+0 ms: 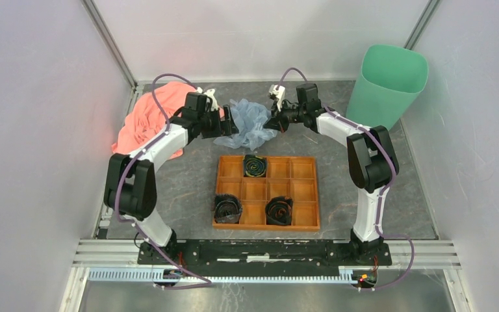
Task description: Put the trash bags into the trash bin
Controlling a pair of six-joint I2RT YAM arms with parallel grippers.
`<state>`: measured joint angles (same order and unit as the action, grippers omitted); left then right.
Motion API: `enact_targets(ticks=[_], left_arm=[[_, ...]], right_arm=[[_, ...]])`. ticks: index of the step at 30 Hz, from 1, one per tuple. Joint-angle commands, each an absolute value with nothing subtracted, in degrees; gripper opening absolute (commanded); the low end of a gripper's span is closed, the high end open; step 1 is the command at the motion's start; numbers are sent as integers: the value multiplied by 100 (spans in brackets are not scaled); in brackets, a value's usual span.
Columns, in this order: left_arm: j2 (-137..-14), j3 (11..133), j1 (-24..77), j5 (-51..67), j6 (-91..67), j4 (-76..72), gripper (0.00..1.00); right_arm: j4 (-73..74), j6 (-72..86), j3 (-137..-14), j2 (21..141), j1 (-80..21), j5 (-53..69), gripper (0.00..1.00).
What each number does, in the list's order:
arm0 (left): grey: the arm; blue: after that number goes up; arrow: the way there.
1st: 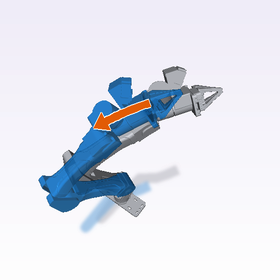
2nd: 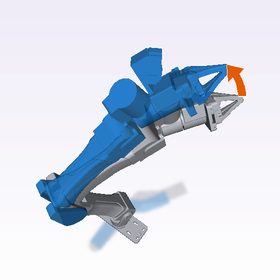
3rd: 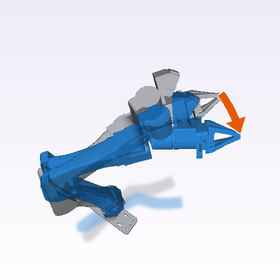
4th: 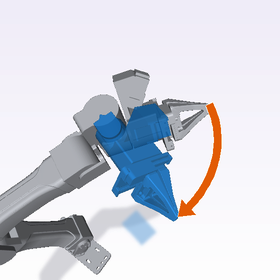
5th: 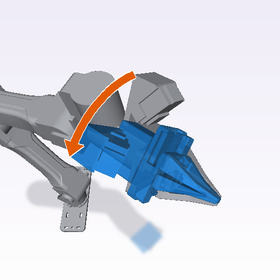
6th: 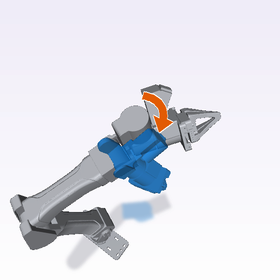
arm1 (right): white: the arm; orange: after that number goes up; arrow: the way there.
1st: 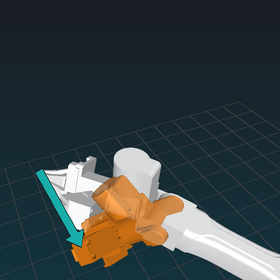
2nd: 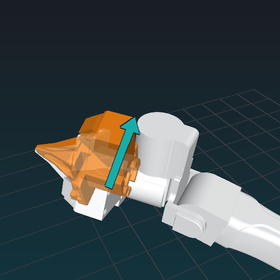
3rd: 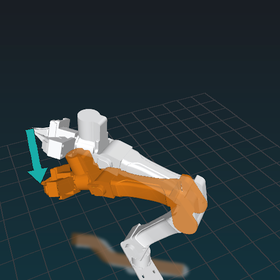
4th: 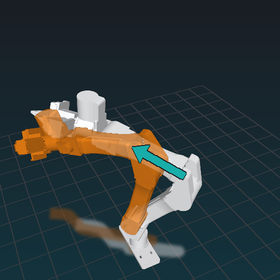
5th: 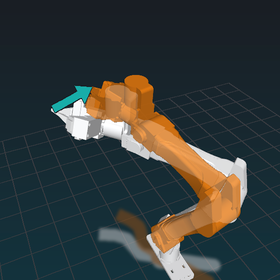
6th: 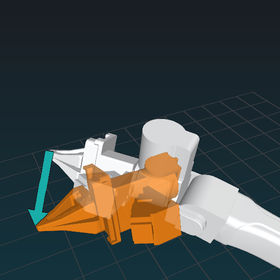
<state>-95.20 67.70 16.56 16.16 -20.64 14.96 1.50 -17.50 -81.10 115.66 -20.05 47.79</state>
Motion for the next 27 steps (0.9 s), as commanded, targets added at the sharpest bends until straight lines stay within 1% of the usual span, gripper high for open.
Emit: enact_targets(ticks=[1,3,5,7,8,10,11,12,13,15,17,18,19,20,21,22,23,24,26,27], left_arm=[[-9912,7338,1696,1202,-1858,2053,87],[-10084,7538,1696,952,-1846,2335,80],[-10164,7603,1696,925,-1853,2428,75],[-10178,7624,1696,990,-1857,2428,66],[-10173,7640,1696,996,-1834,2426,56],[-10084,7655,1696,894,-1789,2429,26],[-10001,7637,1689,805,-1769,2397,16],[-9890,7599,1688,720,-1741,2342,8],[-9740,7524,1688,615,-1722,2257,3],[-9360,7281,1688,408,-1719,1974,2],[-8860,6965,1687,293,-1728,1592,2],[-8663,6813,1687,290,-1724,1415,2],[-8503,6702,1687,335,-1728,1280,2],[-8391,6622,1689,398,-1731,1165,2],[-8297,6570,1691,478,-1752,1084,2],[-8243,6540,1693,573,-1776,1025,2],[-8209,6520,1695,709,-1814,975,2],[-8195,6500,1692,802,-1865,937,2],[-8218,6498,1688,952,-2037,864,2],[-8256,6546,1688,1088,-2127,899,2]], right_arm=[[323,-1996,-8512,11437,-2025,4808,0],[350,-2044,-8516,11408,-2029,4808,0],[384,-2117,-8532,11391,-2025,4808,0],[463,-2189,-8581,11399,-2017,4790,0],[481,-2225,-8595,11400,-2019,4754,0],[474,-2265,-8628,11415,-2021,4480,0],[462,-2268,-8674,11439,-2021,4249,0],[421,-2223,-8707,11462,-2020,3729,0],[316,-2102,-8746,11491,-2021,3055,0],[110,-1769,-8816,11559,-2021,1065,0],[47,-1800,-8867,11587,-2019,-341,1],[43,-1834,-8882,11582,-2019,-852,6],[44,-1861,-8906,11581,-2018,-1115,16],[40,-1890,-8980,11583,-2021,-1282,30],[112,-1919,-9091,11575,-2025,-1293,39],[281,-1916,-9263,11572,-2047,-1283,56],[517,-1884,-9437,11568,-2077,-1350,69],[739,-1801,-9587,11545,-2112,-1484,76],[1261,-1592,-9834,11437,-2237,-1917,84],[1479,-1407,-9858,11310,-2317,-2195,90]])
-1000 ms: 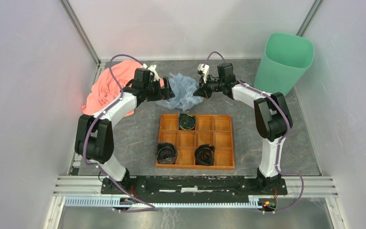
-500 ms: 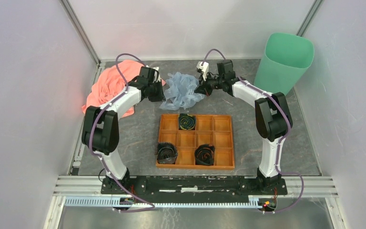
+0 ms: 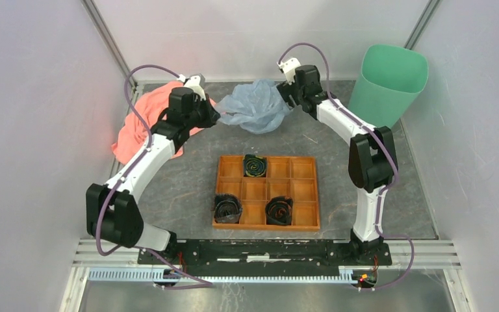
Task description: Put the trash bags into the trash bin
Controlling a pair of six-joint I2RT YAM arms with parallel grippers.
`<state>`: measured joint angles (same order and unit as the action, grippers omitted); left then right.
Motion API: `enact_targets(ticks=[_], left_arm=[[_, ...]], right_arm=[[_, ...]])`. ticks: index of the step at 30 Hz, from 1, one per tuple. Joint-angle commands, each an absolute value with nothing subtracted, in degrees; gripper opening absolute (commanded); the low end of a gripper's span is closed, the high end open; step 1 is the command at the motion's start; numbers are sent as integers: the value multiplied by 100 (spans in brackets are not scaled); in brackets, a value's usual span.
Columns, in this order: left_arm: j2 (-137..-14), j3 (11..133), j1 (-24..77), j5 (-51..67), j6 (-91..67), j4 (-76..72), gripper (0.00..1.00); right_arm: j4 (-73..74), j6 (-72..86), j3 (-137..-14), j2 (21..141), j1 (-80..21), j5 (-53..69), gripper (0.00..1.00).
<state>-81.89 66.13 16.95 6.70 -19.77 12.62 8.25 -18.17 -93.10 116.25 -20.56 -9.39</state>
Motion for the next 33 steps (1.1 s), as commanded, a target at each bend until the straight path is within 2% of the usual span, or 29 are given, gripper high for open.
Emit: enact_targets(ticks=[1,3,9,16,19,22,25,27,31,33], left_arm=[[-8307,6605,1688,1182,-2263,946,2],[-8403,6724,1687,1417,-2720,992,2],[-8442,6733,1688,2109,-4051,407,2],[-8460,7266,1688,2434,-4621,424,2],[-8503,7494,1703,2542,-4780,389,2],[-8551,7742,1729,2668,-4789,474,2],[-8466,7788,1765,2696,-4723,556,2],[-8379,7756,1790,2662,-4693,594,2],[-8253,7765,1786,2759,-4734,638,2],[-8176,7794,1793,2791,-4737,646,2]], right_arm=[[1610,-1254,-9769,11140,-2392,-2321,96],[1554,-942,-9258,10601,-2526,-2193,98],[933,-685,-7654,9119,-2580,-505,98],[603,-1876,-7097,8185,-2710,1724,98],[93,-1770,-6898,8164,-3107,2088,98],[175,-2184,-7307,8366,-3991,1390,98],[79,-2407,-7506,8464,-4523,-212,98],[-102,-2506,-7572,8543,-4717,-866,98],[-555,-2721,-7519,8751,-4924,-1246,98],[-693,-2729,-7561,8894,-4939,-1268,90]])
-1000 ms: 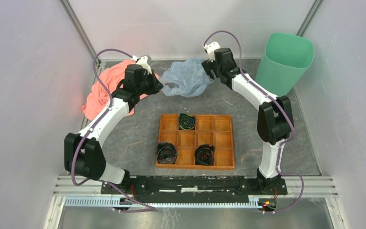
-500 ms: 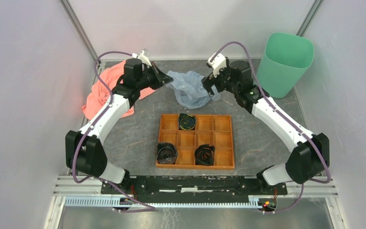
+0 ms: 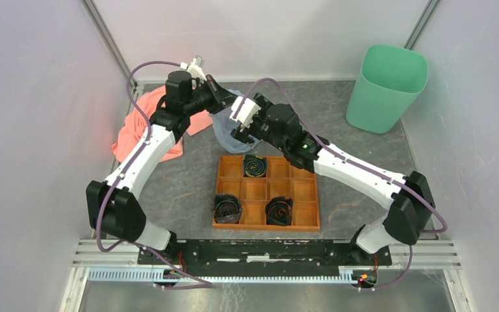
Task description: Put the trash bags into the trash bin
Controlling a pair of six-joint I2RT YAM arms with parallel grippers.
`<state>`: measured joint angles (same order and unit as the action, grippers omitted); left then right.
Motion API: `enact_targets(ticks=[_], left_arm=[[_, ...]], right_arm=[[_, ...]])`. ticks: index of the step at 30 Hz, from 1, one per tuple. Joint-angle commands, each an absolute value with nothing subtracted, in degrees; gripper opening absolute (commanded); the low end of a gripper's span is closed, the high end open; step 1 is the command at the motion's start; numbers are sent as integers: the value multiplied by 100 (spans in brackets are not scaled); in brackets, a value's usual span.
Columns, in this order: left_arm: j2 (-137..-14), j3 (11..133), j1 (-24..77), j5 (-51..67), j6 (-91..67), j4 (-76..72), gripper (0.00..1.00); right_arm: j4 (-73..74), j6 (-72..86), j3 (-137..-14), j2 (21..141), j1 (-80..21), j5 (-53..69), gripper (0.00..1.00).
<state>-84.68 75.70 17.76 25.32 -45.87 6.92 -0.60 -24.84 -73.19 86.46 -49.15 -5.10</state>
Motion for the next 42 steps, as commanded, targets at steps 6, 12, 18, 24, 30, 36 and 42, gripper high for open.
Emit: enact_targets(ticks=[6,12,18,24,30,36,42], left_arm=[[-7963,7945,1792,2740,-4536,948,2],[-7730,8203,1793,2514,-3954,1611,35],[-7089,7940,1784,1136,-3021,2389,86],[-6841,7047,1775,719,-2979,2247,99],[-7458,6939,1758,1264,-3352,1962,100],[-8162,6865,1766,2086,-3963,1161,98],[-8934,6898,1775,2562,-4484,440,73]], right_arm=[[-1253,-2409,-7620,9186,-4944,-1231,66],[-1699,-1499,-7595,9289,-4739,-1857,0],[-1979,693,-7159,9090,-3234,207,0],[-2029,2289,-7456,10079,-1945,2677,0],[-2150,2710,-7454,10738,-1300,3562,0],[-1003,1664,-7816,10746,-1279,2903,0],[-920,1432,-7814,10652,-1275,2897,0]])
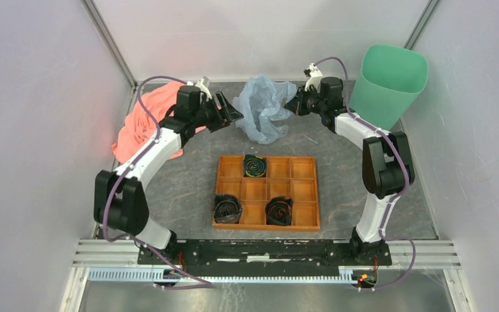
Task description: Put the trash bags into the trash bin
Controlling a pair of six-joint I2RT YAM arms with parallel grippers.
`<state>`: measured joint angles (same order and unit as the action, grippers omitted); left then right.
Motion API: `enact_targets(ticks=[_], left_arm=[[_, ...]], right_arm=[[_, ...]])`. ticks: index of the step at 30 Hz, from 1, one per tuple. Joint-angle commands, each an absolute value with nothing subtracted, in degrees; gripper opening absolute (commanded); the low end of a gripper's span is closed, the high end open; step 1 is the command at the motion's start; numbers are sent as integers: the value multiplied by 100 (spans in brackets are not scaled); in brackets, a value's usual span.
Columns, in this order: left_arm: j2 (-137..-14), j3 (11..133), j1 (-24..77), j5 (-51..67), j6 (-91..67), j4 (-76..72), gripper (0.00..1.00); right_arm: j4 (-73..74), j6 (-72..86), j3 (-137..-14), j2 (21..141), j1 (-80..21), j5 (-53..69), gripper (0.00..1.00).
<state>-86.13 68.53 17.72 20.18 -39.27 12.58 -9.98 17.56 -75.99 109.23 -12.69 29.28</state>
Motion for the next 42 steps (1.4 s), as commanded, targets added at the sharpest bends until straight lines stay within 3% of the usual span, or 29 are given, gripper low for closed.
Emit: enact_targets(ticks=[1,4,9,19,21,24,28,32,38,40,42], left_arm=[[-9035,6918,1775,2594,-4572,279,72],[-9292,7248,1776,2407,-4554,229,73],[-9877,8266,1775,1703,-4049,841,84],[-11693,10454,2048,1356,-3230,1523,83],[-11981,10809,2113,1190,-3074,1832,78],[-12144,11033,2139,906,-3004,2107,61],[-12015,11042,2112,559,-2802,2142,26],[-11774,11316,1925,171,-2580,2149,4],[-11273,12531,1810,12,-2073,2414,2],[-10616,12165,1926,-260,-2005,2094,2],[-9627,10899,2211,-801,-1798,1115,2]], right_arm=[[-912,1398,-7815,10632,-1274,2898,0],[-905,1307,-7787,10598,-1274,2929,0],[-904,1184,-7770,10565,-1274,3031,0],[-790,977,-7788,10481,-1280,3204,0],[-775,942,-7776,10451,-1274,3208,0],[-646,815,-7826,10420,-1270,3064,0],[-31,575,-8257,10504,-1259,2066,0],[885,634,-9295,10828,-1091,1167,0],[1484,533,-11144,10728,-1048,1251,0],[1157,530,-10922,10134,-1094,1406,0],[16,487,-9617,9122,-1240,1425,0]])
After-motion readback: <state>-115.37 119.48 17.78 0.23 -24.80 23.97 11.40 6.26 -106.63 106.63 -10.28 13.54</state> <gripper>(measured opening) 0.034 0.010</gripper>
